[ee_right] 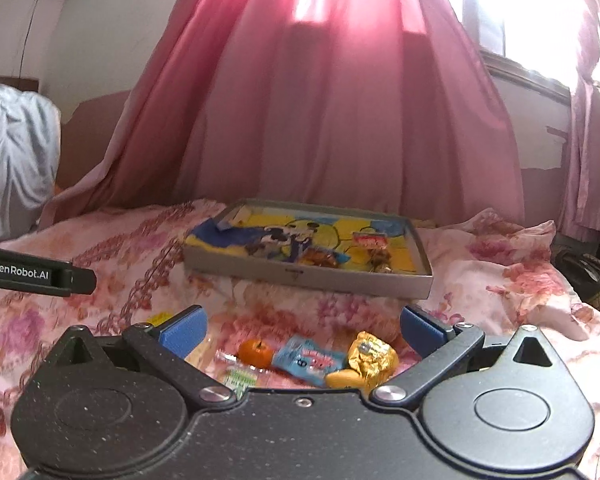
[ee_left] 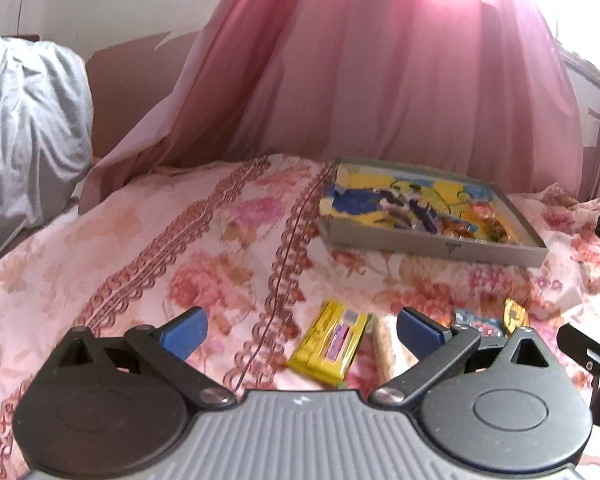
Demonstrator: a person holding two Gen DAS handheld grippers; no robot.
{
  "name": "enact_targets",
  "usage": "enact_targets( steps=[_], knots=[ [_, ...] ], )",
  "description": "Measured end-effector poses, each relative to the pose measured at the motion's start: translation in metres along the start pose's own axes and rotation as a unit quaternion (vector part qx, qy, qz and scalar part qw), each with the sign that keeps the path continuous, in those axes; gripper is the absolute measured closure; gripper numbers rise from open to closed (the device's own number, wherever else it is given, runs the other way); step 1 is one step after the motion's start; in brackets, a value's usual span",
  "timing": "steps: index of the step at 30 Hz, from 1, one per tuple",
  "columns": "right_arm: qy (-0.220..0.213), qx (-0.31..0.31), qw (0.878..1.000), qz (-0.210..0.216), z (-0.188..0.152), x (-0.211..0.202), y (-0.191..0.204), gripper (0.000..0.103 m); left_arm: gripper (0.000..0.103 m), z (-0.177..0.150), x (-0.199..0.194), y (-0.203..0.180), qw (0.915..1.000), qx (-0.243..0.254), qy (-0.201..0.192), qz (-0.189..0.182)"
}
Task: Organize snacks
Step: 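Lift both tools away from the tray back toward the snack pile, then lower the left tool to the rice-cake bar while the right tool reaches the round pastry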
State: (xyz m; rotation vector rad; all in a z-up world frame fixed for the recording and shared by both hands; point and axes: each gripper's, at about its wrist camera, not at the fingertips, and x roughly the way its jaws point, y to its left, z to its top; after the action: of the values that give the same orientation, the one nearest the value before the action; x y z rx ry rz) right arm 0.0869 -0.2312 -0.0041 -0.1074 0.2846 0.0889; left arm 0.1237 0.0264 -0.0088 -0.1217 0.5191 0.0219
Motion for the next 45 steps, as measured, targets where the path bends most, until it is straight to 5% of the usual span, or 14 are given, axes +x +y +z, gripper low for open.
enact_targets(
  steps=[21, 45],
  knots=[
    [0.097, 0.009, 0.995, 0.013, -0.024, 0.005, 0.009, 0.001, 0.000, -0.032, 0.003, -0.007, 0.9981, 0.044, 0.042, 0.010],
    [0.107, -0.005, 0.994, 0.024, -0.029, 0.018, 0.014, 0.001, 0.001, -0.034, 0.011, -0.008, 0.9972, 0.041, 0.059, 0.018]
  ],
)
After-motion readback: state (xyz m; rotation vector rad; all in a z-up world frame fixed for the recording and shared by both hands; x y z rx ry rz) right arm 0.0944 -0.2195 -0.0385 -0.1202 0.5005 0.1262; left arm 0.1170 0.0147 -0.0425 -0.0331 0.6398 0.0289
